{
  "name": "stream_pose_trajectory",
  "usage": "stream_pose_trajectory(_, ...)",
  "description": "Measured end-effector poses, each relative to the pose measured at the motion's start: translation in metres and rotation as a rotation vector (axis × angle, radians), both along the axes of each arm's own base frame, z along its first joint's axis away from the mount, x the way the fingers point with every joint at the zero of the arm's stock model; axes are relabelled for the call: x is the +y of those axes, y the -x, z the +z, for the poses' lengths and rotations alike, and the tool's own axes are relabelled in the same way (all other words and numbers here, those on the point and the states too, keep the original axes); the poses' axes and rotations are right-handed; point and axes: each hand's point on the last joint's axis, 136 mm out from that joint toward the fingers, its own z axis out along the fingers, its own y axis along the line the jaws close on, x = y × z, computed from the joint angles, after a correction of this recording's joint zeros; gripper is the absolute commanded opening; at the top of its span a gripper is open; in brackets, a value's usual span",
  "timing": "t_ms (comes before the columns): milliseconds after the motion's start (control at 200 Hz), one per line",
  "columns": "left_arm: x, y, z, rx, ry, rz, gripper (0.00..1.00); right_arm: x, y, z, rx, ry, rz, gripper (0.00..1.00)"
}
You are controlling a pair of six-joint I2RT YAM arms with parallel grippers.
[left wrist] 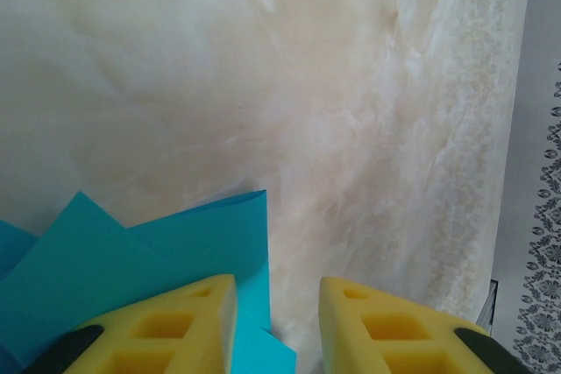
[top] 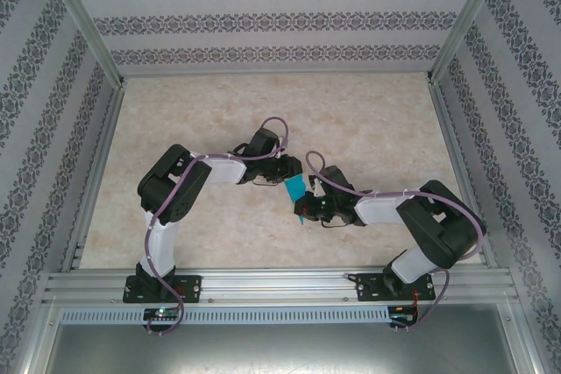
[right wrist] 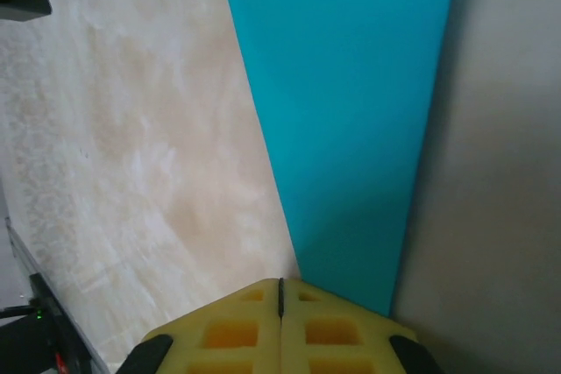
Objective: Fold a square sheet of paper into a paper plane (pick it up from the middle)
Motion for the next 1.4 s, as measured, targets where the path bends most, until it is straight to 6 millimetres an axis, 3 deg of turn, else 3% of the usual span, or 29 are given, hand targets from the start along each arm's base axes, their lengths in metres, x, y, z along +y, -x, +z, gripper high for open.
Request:
stream_pose_trajectory(310,0.004,-0.001,0.002,-0.012,0.002,-0.019,0.38,-0.005,0.001,0.000,-0.046,-0.015,-0.005,0.00)
stream_pose_trajectory(644,0.027,-0.015,0.003,-0.049,-0.016,-0.026,0.40,-0.006,-0.002,0.001,-0.062,-0.023,-0.012,0.00)
stream_pose_trajectory(904,0.056,-0.038,0.005,-0.080,-0.039,0.031,0.41,-0.004,-0.002,0.000,-0.061,-0.029,-0.008,0.00)
stream_pose_trajectory(1079,0.058,-0.037,0.005,-0.081,-0.040,0.025,0.42,-0.003,-0.002,0.002,-0.058,-0.035,-0.002,0.00)
stream_pose_trajectory(1399,0.075,-0.043,0.003,-0.099,-0.095,0.053,0.40,-0.008,0.014,0.010,0.014,-0.001,0.032,0.00)
